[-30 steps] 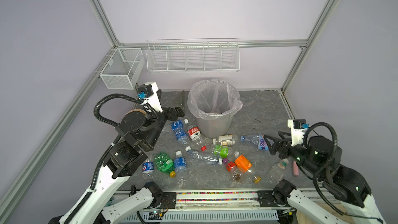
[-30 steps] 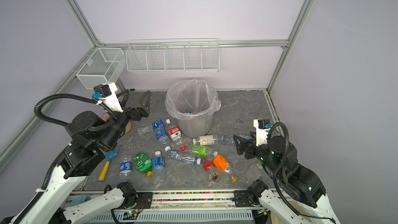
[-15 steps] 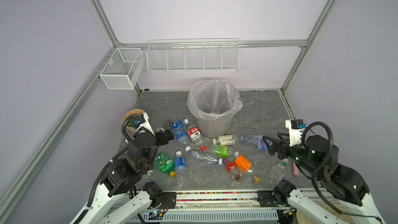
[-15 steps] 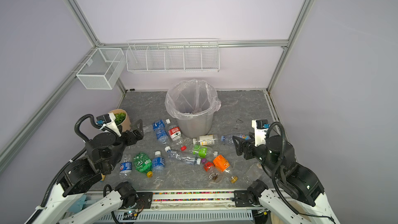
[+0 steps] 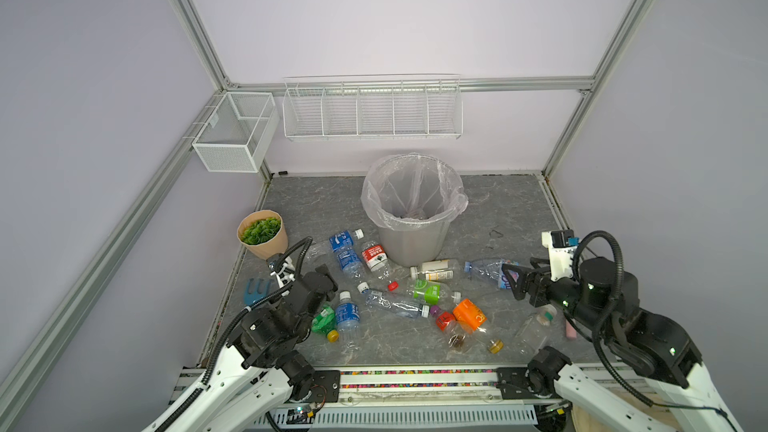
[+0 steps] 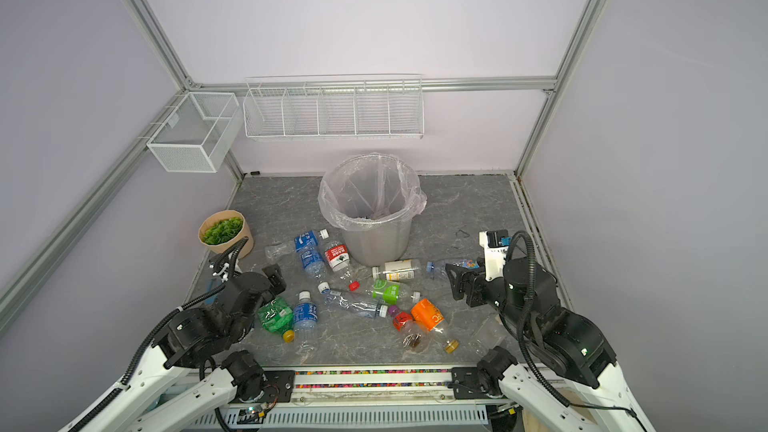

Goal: Throw the plastic bottles in the bin
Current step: 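Lower the left gripper onto a blue-label Pepsi bottle near the rake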

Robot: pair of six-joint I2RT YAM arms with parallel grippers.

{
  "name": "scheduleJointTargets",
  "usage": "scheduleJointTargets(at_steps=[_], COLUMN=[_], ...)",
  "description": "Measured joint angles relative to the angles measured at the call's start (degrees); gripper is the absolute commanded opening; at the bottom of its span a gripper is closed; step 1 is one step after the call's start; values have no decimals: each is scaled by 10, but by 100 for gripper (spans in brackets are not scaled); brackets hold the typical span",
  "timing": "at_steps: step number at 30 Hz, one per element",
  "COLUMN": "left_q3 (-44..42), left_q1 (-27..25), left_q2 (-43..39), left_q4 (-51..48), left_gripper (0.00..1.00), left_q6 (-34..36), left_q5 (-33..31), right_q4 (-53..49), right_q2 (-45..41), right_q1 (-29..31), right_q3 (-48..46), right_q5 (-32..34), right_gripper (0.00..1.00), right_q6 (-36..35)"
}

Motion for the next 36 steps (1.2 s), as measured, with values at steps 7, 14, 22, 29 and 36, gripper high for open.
scheduleJointTargets(at_steps=[7, 14, 22, 29, 36], left_q3=[-58, -121, -148, -152, -196], left_q1=[34, 66, 143, 241, 381], left_q2=[-18, -34, -68, -21, 7], left_q4=[-2, -3, -28, 2, 70], left_gripper=[100, 100, 99, 99, 99], left_q6=[-57, -96, -109, -94, -28], left_q5=[19, 42, 41, 49, 125], right_q4=[-2, -6, -7, -6, -5], right_q2=[7, 8, 8, 20, 25], right_q1=[0, 0, 0, 0, 0], right_q3=[-10, -19, -29, -32, -34], right_q5=[0, 0, 0, -9, -9], right_gripper=[88, 88, 88, 88, 88], right_q6=[4, 10, 14, 15, 18])
